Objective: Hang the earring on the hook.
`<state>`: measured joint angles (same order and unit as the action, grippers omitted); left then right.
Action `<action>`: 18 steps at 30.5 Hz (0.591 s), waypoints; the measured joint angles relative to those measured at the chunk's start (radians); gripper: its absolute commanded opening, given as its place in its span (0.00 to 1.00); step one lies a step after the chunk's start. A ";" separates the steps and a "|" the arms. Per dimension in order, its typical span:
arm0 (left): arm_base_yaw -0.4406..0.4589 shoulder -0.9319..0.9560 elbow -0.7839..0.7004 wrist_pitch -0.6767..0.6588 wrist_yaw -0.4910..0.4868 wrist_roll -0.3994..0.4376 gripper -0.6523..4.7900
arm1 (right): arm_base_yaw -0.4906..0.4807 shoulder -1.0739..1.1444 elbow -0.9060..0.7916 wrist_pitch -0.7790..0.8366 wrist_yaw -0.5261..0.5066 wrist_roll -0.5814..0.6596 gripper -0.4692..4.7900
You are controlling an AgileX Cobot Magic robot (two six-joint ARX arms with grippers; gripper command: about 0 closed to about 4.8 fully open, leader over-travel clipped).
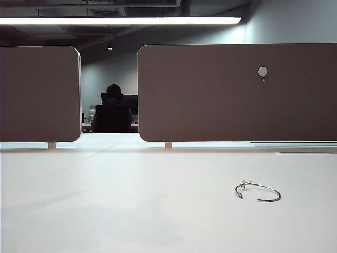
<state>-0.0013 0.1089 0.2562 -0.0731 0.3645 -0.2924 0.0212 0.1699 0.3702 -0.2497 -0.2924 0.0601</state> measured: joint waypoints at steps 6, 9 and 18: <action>-0.113 0.171 0.104 0.003 0.036 -0.013 1.00 | 0.024 0.260 0.108 -0.071 -0.099 -0.106 0.89; -0.216 0.288 0.153 0.002 0.036 -0.007 1.00 | 0.056 0.378 0.166 -0.077 -0.141 -0.111 0.89; -0.533 0.604 0.273 0.001 -0.081 0.075 1.00 | 0.244 0.728 0.278 -0.084 -0.124 -0.258 0.88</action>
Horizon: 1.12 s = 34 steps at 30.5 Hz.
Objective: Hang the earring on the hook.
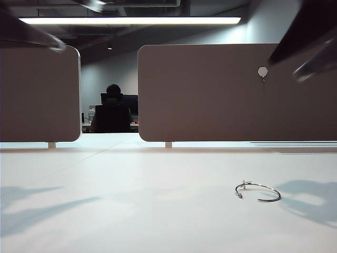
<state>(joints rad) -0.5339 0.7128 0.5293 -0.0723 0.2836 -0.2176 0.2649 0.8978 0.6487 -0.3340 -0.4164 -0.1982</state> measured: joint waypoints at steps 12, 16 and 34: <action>-0.240 0.200 0.069 -0.014 -0.175 0.050 1.00 | 0.138 0.342 0.021 -0.035 0.181 -0.208 0.88; -0.243 0.199 0.069 -0.027 -0.191 0.092 1.00 | 0.150 0.413 0.020 -0.018 0.219 -0.240 0.88; -0.243 0.199 0.069 -0.116 -0.195 0.137 1.00 | 0.150 0.546 0.026 0.112 0.233 -0.244 0.76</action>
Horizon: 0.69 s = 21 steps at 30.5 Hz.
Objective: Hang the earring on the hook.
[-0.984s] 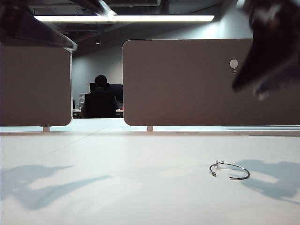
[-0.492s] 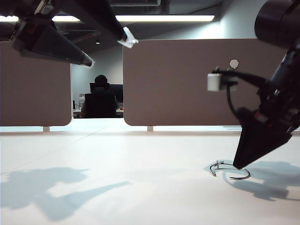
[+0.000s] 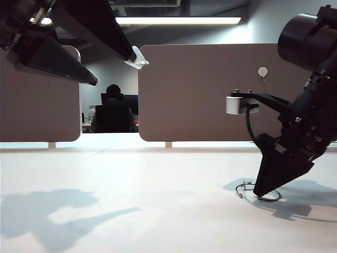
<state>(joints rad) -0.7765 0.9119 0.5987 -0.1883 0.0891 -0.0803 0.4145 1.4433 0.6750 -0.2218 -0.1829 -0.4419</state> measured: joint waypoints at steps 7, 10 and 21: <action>0.000 0.000 0.000 -0.005 0.000 0.001 1.00 | 0.001 0.036 0.010 0.022 -0.035 0.007 0.21; 0.000 0.000 0.000 -0.005 0.000 0.001 1.00 | 0.004 0.038 0.010 0.018 -0.037 0.003 0.08; 0.000 0.000 0.000 -0.005 -0.023 0.002 1.00 | 0.002 0.040 0.042 -0.017 -0.001 0.029 0.08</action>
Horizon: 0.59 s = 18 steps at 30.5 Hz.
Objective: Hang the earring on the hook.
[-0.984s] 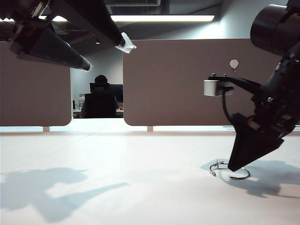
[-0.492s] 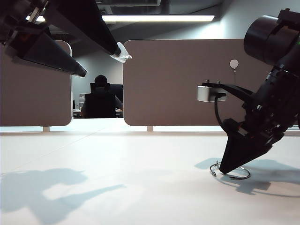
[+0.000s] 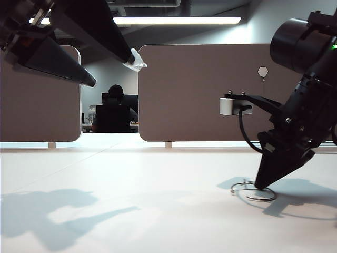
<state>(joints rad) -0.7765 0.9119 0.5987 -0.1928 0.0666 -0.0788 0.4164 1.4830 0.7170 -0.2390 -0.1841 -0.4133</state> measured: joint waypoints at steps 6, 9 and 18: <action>0.000 0.002 0.047 0.041 -0.019 0.021 1.00 | -0.001 -0.081 0.175 -0.013 0.078 0.020 0.08; 0.000 0.001 0.106 0.076 -0.064 0.023 1.00 | -0.014 -0.113 0.295 0.066 0.129 0.021 0.08; 0.166 0.081 0.333 0.232 -0.059 0.064 1.00 | -0.201 -0.017 0.635 0.330 0.223 0.021 0.08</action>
<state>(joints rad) -0.6106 0.9932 0.9321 0.0387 0.0074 -0.0151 0.2153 1.4658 1.3518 0.0910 0.0391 -0.3927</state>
